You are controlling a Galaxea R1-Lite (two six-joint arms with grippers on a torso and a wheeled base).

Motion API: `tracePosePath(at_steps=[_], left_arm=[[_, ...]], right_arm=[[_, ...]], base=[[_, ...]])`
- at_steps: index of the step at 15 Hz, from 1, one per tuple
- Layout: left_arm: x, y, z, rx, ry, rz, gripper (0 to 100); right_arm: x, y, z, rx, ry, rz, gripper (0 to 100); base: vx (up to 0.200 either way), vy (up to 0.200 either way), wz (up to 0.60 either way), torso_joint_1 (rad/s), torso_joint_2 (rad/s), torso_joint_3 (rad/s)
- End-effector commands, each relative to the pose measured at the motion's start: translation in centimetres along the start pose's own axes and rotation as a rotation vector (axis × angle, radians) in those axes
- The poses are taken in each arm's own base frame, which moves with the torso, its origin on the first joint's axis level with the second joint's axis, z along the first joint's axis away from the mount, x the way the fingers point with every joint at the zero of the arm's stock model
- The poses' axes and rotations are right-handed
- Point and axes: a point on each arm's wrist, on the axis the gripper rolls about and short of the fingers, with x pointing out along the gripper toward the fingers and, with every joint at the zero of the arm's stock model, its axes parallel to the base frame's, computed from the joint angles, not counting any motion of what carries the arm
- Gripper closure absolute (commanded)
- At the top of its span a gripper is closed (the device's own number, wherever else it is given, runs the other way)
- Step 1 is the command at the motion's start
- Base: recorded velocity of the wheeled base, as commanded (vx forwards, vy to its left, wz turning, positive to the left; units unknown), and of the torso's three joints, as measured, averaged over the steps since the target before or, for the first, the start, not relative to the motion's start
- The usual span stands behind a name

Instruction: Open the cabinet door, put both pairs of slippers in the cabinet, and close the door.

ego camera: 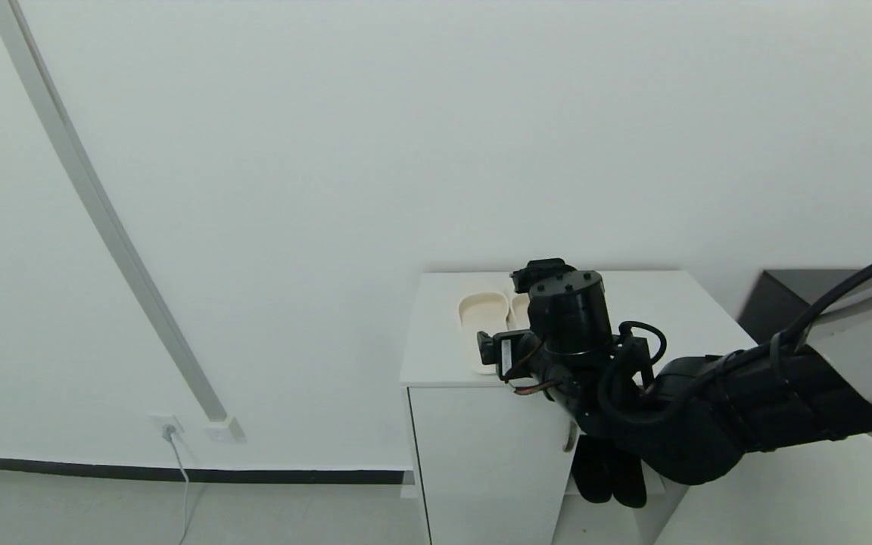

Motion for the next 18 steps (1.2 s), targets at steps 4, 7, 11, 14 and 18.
tracePosePath(at_steps=[4, 7, 11, 14, 18], left_arm=[[0.0, 0.0, 0.0, -0.001, 0.000, 0.002, 100], [0.0, 0.0, 0.0, -0.004, -0.001, 0.003, 100], [0.0, 0.0, 0.0, -0.004, -0.003, 0.004, 100], [0.0, 0.0, 0.0, -0.006, -0.001, 0.004, 100], [0.0, 0.0, 0.0, -0.004, -0.003, 0.004, 100]], right_arm=[[0.6, -0.8, -2.1, -0.022, 0.057, -0.001, 0], [2.1, -0.5, -4.6, -0.020, 0.045, 0.001, 0], [4.5, -0.1, -6.5, -0.018, 0.046, -0.012, 0], [6.3, -0.1, -5.8, 0.009, 0.006, -0.025, 0], [9.0, -0.6, -5.4, 0.033, -0.032, -0.056, 0]], base=[[0.200, 0.000, 0.00, 0.007, 0.00, 0.005], [0.067, 0.000, 0.00, -0.001, 0.00, -0.001], [0.000, 0.000, 0.00, 0.000, 0.00, 0.000], [0.000, 0.000, 0.00, 0.000, 0.00, 0.000], [0.000, 0.000, 0.00, 0.000, 0.00, 0.000]])
